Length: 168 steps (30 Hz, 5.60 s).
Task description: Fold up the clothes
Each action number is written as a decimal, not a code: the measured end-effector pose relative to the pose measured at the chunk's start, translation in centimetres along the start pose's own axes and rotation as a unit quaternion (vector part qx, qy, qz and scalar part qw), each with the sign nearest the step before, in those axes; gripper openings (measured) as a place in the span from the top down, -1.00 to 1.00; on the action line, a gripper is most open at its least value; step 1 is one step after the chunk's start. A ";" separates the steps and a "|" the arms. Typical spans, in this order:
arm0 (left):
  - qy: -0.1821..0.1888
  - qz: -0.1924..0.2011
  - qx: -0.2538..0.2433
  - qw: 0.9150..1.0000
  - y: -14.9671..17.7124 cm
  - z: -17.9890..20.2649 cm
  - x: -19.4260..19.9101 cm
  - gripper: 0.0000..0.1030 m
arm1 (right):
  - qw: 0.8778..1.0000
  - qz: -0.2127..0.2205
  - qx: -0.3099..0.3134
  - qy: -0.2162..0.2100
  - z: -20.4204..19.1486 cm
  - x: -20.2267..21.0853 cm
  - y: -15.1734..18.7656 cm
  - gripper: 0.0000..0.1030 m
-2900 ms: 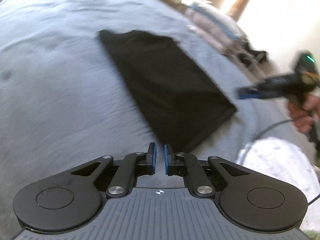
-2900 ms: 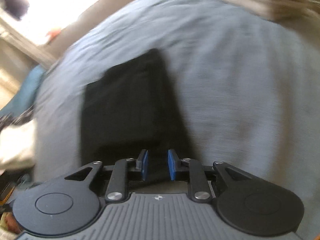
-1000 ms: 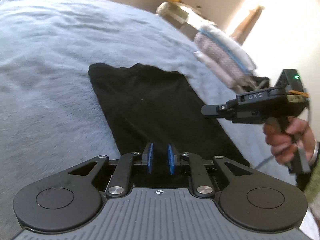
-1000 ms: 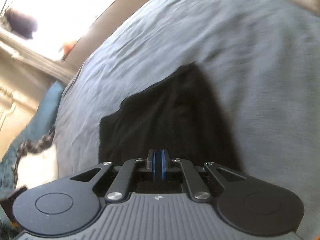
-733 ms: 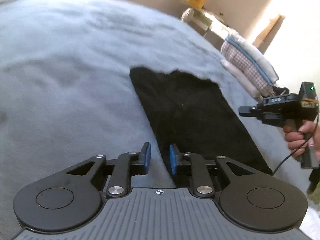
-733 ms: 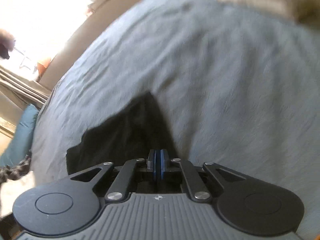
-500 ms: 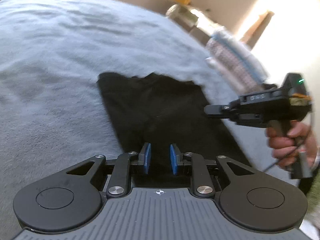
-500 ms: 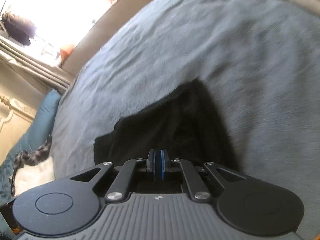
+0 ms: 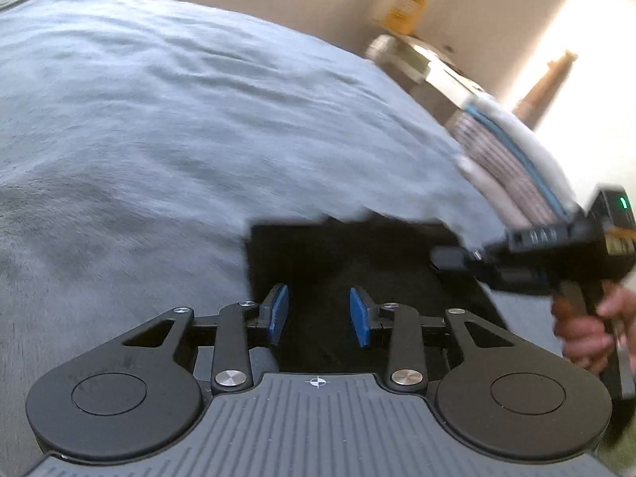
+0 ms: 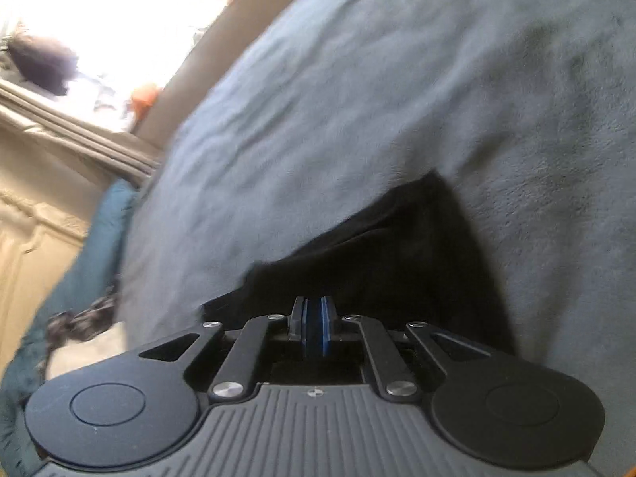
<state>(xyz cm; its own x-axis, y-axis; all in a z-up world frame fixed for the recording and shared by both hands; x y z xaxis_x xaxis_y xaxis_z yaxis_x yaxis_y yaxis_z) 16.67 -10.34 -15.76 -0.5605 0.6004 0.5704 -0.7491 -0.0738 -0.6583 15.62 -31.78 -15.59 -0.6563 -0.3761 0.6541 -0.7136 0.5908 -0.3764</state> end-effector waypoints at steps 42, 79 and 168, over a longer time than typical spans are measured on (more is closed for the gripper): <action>-0.012 -0.115 -0.125 0.985 14.6 6.0 10.7 0.13 | 0.980 -0.173 0.051 -0.088 -6.8 -0.2 10.8 0.78; 0.026 -0.050 -0.035 0.998 9.7 2.5 12.9 0.14 | 0.983 -0.040 -0.045 -0.172 -9.7 4.5 3.2 0.75; 0.010 -0.084 -0.079 0.993 15.8 7.8 10.0 0.22 | 0.985 -0.035 -0.164 0.044 12.1 20.5 15.1 0.83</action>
<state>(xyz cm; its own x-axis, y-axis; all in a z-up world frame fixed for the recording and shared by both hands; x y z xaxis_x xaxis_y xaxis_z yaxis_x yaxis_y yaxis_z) -3.52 -11.69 -16.63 -0.4243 0.6091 0.6701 -0.7654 0.1543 -0.6248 -11.56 -39.23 -15.84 -0.5750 -0.3689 0.7303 -0.6288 0.7703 -0.1060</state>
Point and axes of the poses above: each gripper's, at about its wrist camera, not at the fingertips, and x roughly against the way its jaws point, z to its right, y to its underside, the point moved 10 cm from there along -x, roughly the way its jaws point, and after that the axes turned 4 degrees about z, right-handed, at the moved point
